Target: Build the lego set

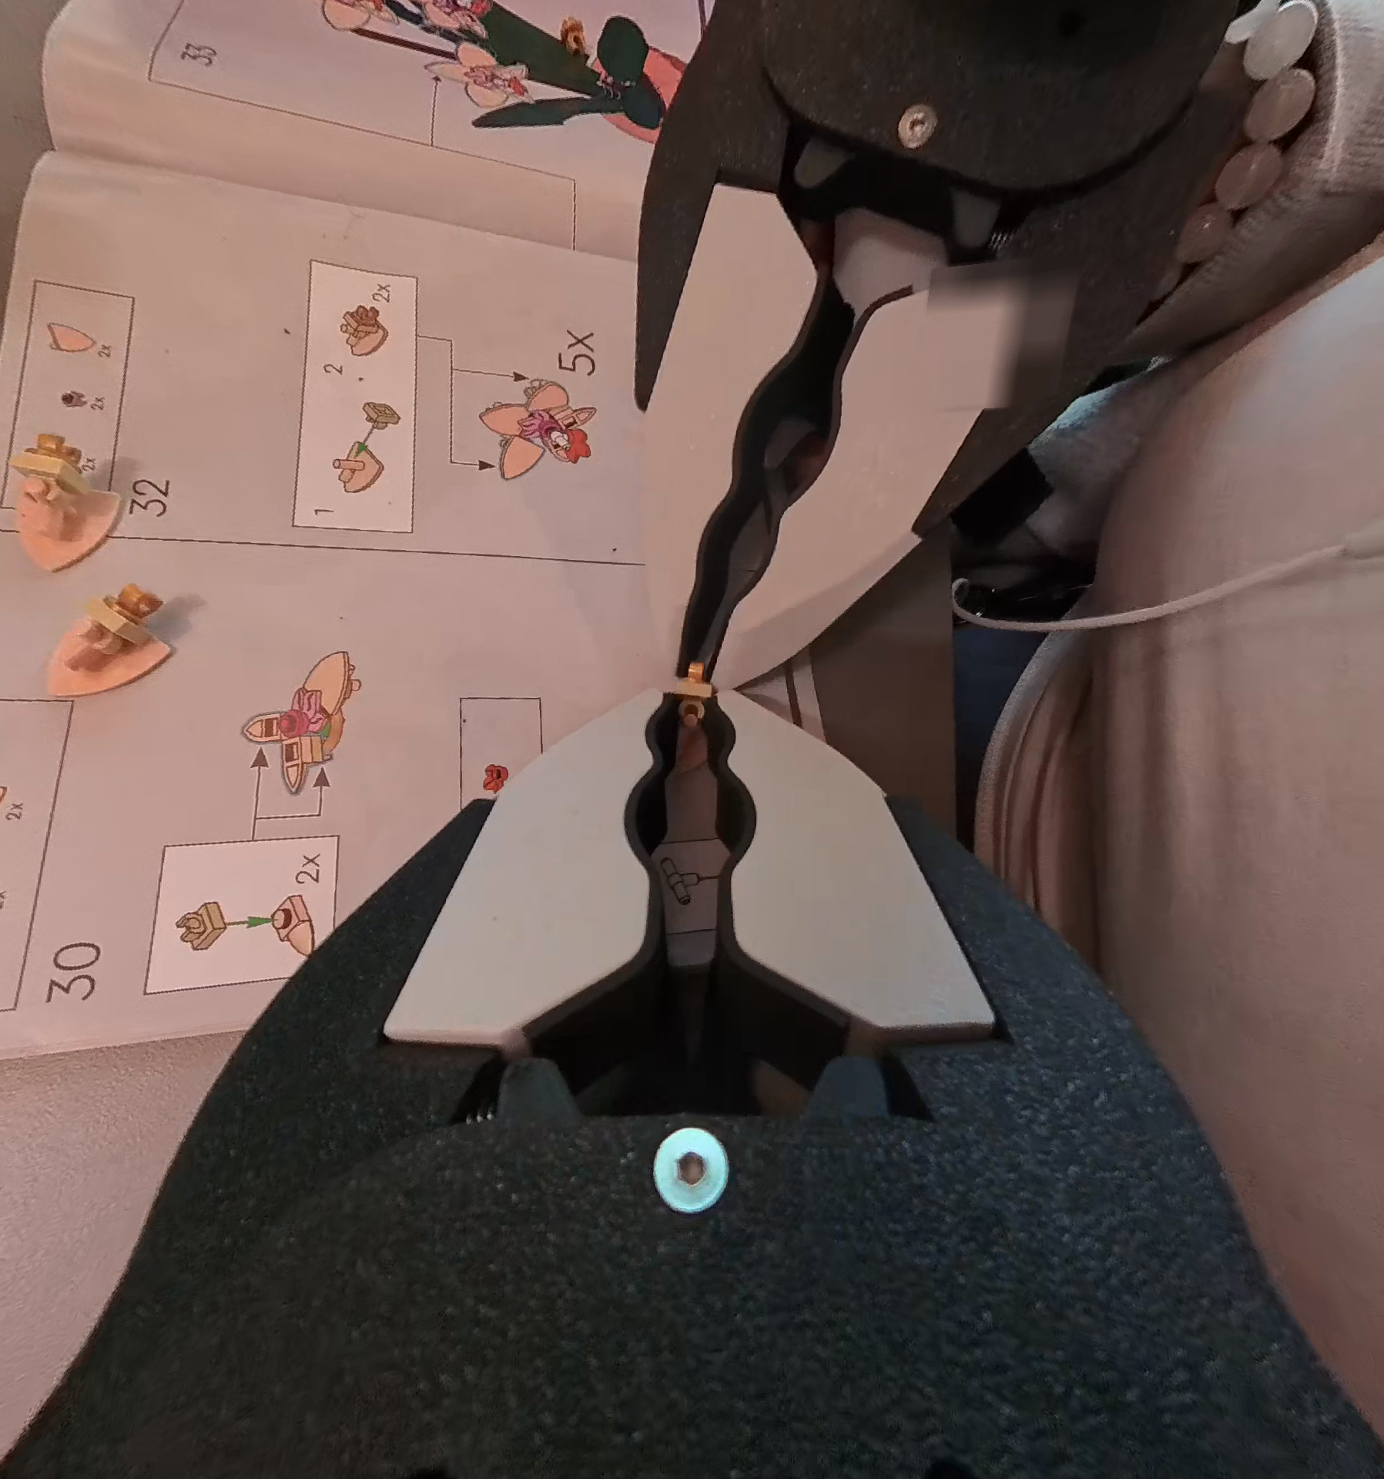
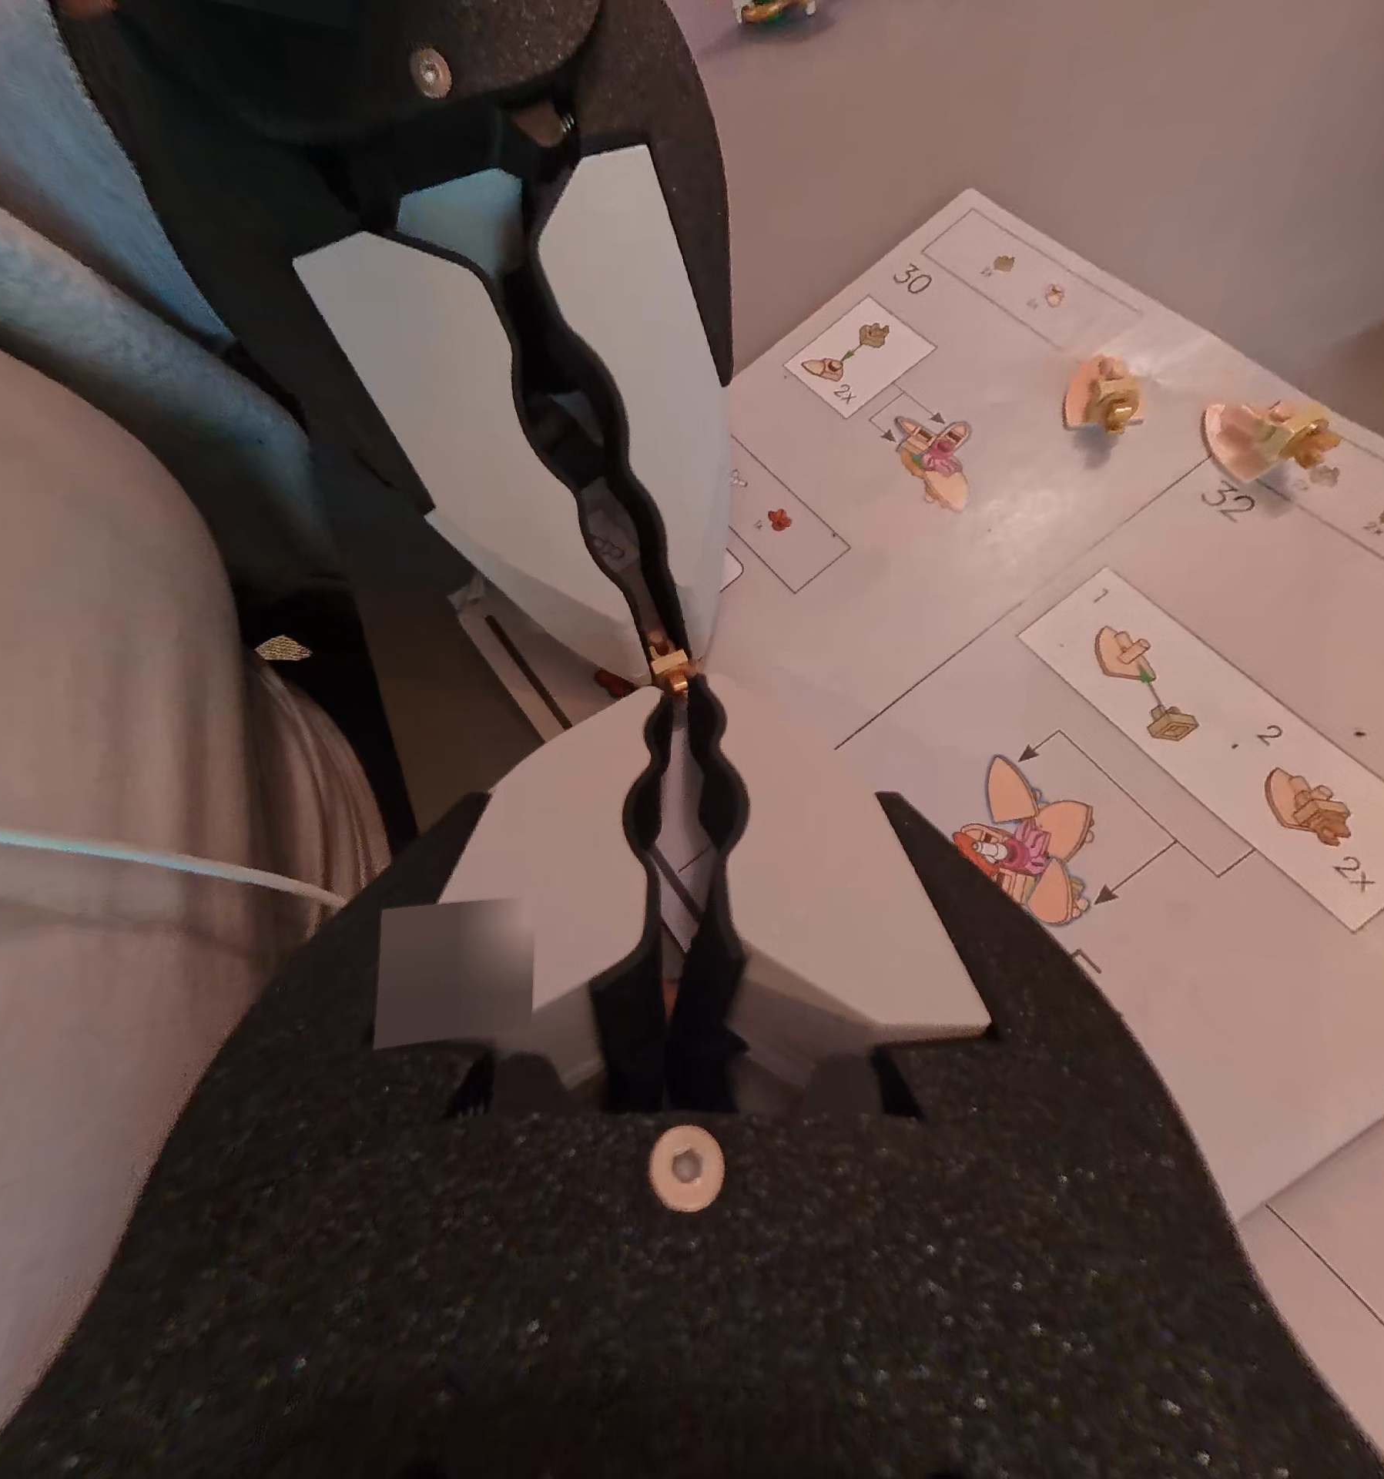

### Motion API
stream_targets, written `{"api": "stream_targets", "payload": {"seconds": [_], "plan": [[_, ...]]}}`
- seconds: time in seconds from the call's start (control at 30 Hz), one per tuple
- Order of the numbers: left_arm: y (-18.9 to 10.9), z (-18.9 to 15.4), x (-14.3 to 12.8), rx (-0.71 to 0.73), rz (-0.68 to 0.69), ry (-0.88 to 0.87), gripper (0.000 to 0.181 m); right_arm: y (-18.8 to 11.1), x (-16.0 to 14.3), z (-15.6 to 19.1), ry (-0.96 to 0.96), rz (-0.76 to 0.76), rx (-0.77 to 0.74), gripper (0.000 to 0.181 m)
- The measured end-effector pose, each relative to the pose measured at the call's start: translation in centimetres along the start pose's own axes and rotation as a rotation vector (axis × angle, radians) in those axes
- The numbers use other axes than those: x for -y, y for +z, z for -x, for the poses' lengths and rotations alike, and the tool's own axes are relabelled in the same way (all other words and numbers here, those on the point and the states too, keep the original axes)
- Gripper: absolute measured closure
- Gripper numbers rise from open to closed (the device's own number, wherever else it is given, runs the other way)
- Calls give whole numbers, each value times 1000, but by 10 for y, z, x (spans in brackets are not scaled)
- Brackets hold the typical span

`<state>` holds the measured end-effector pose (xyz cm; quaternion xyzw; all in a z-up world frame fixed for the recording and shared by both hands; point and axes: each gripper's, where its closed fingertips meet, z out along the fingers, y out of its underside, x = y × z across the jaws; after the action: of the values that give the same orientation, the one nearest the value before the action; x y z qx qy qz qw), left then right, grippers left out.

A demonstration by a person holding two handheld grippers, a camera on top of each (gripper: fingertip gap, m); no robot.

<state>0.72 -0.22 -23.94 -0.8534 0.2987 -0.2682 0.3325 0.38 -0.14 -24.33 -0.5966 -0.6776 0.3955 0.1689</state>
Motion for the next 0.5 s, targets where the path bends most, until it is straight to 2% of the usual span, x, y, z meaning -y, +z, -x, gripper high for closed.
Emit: {"api": "stream_targets", "payload": {"seconds": [0.3,0.5], "plan": [[-9,1,0,18,31,33,152,1,0,0,5,2,-19,178],[-21,15,-9,59,97,184,171,2,1,0,70,-1,-58,178]]}}
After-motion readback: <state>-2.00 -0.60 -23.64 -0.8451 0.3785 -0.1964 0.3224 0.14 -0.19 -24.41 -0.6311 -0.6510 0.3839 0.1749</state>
